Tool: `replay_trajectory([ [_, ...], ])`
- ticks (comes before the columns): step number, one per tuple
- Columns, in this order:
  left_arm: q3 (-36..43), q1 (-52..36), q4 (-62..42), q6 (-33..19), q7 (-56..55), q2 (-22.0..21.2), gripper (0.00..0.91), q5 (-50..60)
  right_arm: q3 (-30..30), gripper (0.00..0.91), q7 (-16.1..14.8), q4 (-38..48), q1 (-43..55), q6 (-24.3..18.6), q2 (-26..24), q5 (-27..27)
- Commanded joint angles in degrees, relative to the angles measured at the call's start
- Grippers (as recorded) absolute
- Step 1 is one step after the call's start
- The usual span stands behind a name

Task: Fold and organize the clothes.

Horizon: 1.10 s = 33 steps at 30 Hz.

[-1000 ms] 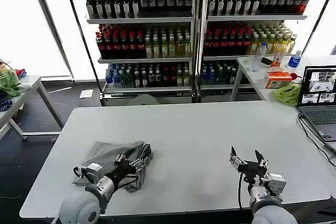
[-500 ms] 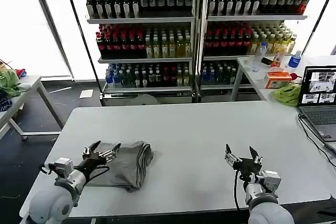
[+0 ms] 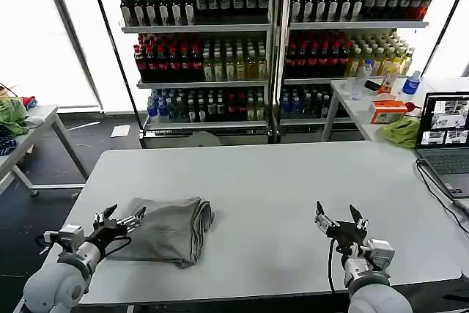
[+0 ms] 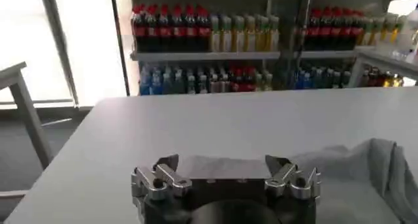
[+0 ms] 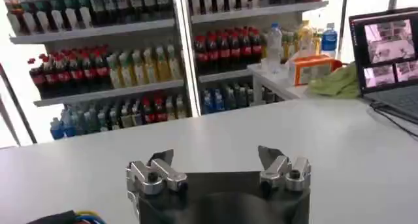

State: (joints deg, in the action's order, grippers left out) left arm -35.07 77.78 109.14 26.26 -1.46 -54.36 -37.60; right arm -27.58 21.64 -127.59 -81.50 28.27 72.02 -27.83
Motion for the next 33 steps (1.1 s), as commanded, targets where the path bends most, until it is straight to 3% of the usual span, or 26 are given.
replay_trajectory([
  [1, -0.90, 0.87, -3.02, 0.21, 1.60, 0.00, 0.907, 0.94, -0.04, 0.907, 0.06, 0.08, -0.04, -0.04, -0.01, 0.00],
  [26, 0.16, 0.44, -6.40, 0.58, 2.59, -0.94, 0.907, 1.24, 0.17, 0.907, 0.04, 0.80, -0.01, -0.73, 0.00, 0.02],
  [28, 0.24, 0.49, -6.36, 0.94, 2.83, -1.08, 0.826, 0.98, 0.06, 0.907, 0.04, 0.84, -0.05, -0.80, -0.02, 0.02],
  [30, 0.30, 0.53, -6.31, 1.18, 2.94, -1.19, 0.685, 0.85, 0.03, 0.907, 0.05, 0.83, -0.06, -0.85, -0.01, 0.02],
  [31, 0.38, 0.56, -6.32, 1.27, 3.03, -1.23, 0.574, 0.85, 0.05, 0.907, 0.05, 0.81, -0.05, -0.89, -0.01, 0.03],
  [32, 0.43, 0.57, -6.34, 1.27, 3.08, -1.29, 0.524, 0.82, 0.05, 0.907, 0.07, 0.80, -0.03, -0.89, 0.02, 0.02],
  [33, 0.44, 0.57, -6.36, 1.24, 3.11, -1.33, 0.353, 0.81, 0.03, 0.907, 0.06, 0.80, -0.03, -0.90, 0.03, 0.03],
])
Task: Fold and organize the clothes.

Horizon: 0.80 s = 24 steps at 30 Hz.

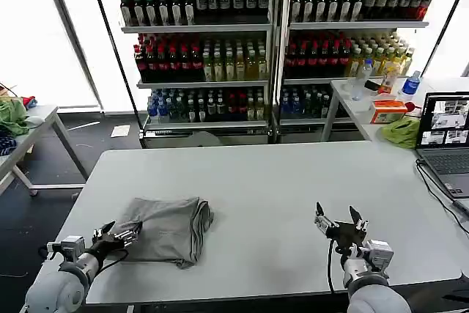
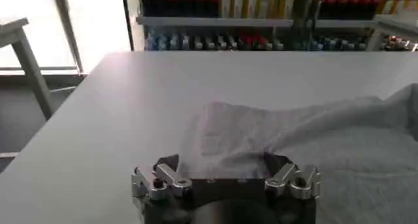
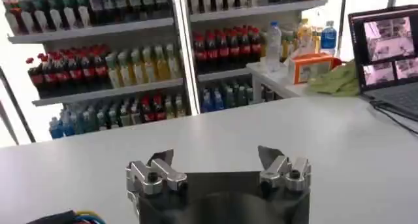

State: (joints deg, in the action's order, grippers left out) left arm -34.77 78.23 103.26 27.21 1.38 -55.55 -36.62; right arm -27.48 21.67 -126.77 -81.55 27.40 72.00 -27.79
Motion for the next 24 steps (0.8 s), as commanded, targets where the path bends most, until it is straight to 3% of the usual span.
replay_trajectory([
  [1, 0.12, 0.12, -0.48, 0.25, 0.27, -0.18, 0.131, -0.27, -0.09, 0.907, 0.06, -0.03, 0.05, -0.03, 0.05, -0.01],
  [2, 0.12, 0.13, -0.49, 0.20, 0.26, -0.23, 0.030, -0.35, -0.08, 0.907, 0.06, -0.01, 0.07, -0.03, 0.05, -0.01],
  [4, 0.13, 0.25, -0.36, 0.05, 0.28, -0.25, 0.000, -0.38, -0.12, 0.907, 0.09, 0.01, 0.08, -0.07, 0.04, 0.00],
  [19, 0.02, 0.63, 0.25, -2.19, 0.06, -0.61, 0.000, -0.30, -0.29, 0.907, 0.23, 0.04, 0.30, -0.08, -0.05, 0.00],
  [24, -3.66, 0.27, 1.14, -2.33, 0.02, 0.91, 0.000, -1.55, -0.25, 0.907, 0.22, 0.16, 0.60, -0.02, -0.16, -0.02],
])
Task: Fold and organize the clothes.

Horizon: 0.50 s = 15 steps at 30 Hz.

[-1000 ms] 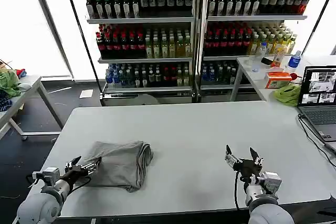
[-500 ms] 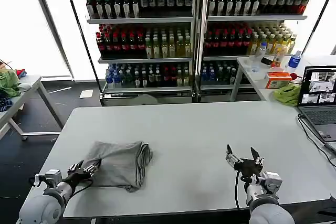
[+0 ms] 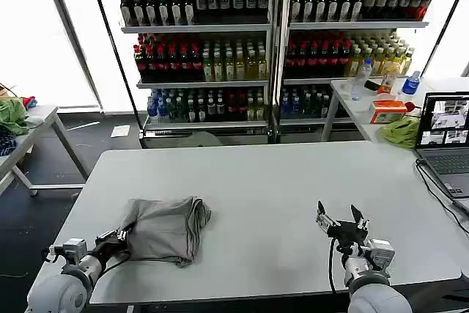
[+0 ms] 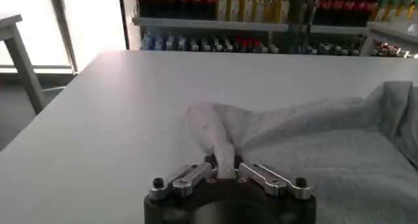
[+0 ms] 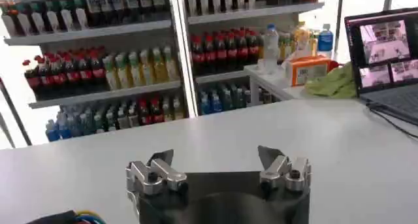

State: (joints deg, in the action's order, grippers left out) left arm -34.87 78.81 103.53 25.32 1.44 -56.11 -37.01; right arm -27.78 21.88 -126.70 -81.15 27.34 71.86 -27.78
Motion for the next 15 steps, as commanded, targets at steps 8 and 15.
replay_trajectory([
  [8, -16.18, 0.05, 0.35, -0.30, 0.43, 7.64, 0.000, -4.79, 0.76, 0.907, 0.00, 0.68, 1.22, 0.13, -0.14, -0.24],
  [15, -23.40, -0.95, -7.98, -1.28, 2.11, 18.29, 0.000, -4.79, 1.03, 0.907, 0.05, 1.01, 1.80, 0.13, -0.43, -0.75],
])
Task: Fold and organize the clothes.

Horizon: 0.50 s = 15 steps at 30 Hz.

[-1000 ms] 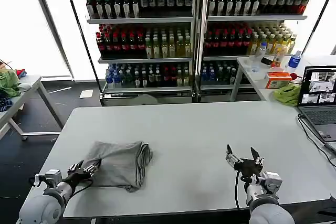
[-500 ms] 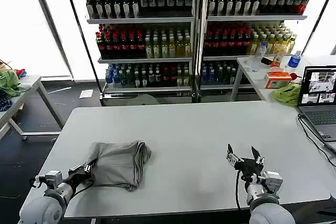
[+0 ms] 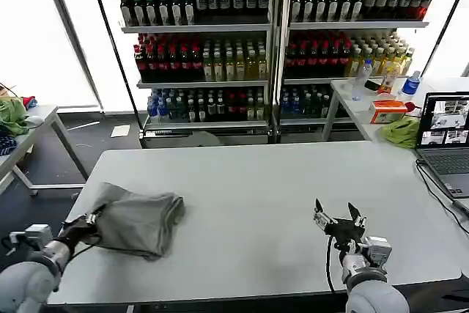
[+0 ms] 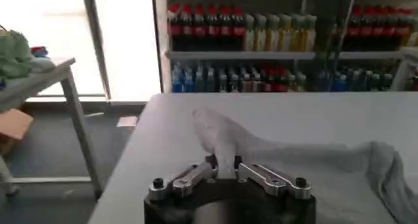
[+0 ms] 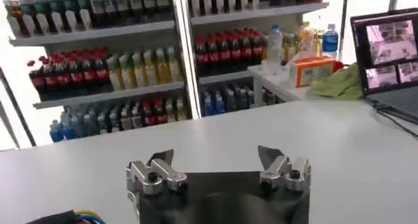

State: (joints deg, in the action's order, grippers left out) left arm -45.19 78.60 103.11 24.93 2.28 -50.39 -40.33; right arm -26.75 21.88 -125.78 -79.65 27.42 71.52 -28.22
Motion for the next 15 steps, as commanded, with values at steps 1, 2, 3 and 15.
replay_trajectory([
  [1, -13.67, -0.73, -7.87, -0.91, 1.53, 13.19, 0.000, -1.48, -0.02, 0.907, 0.08, 0.15, 0.31, 0.05, -0.12, -0.36],
  [2, -13.80, -0.73, -7.90, -1.05, 1.63, 13.64, 0.000, -1.47, -0.03, 0.907, 0.08, 0.16, 0.31, 0.05, -0.12, -0.37],
  [3, -13.83, -0.76, -7.30, -1.12, 1.69, 13.92, 0.000, -1.34, 0.04, 0.907, 0.10, 0.22, 0.30, 0.04, -0.10, -0.36],
  [15, -0.04, 0.74, 8.86, -1.68, 1.17, 6.38, 0.000, 6.66, -0.95, 0.907, 0.21, 0.01, -1.49, -0.10, 0.42, -0.07],
])
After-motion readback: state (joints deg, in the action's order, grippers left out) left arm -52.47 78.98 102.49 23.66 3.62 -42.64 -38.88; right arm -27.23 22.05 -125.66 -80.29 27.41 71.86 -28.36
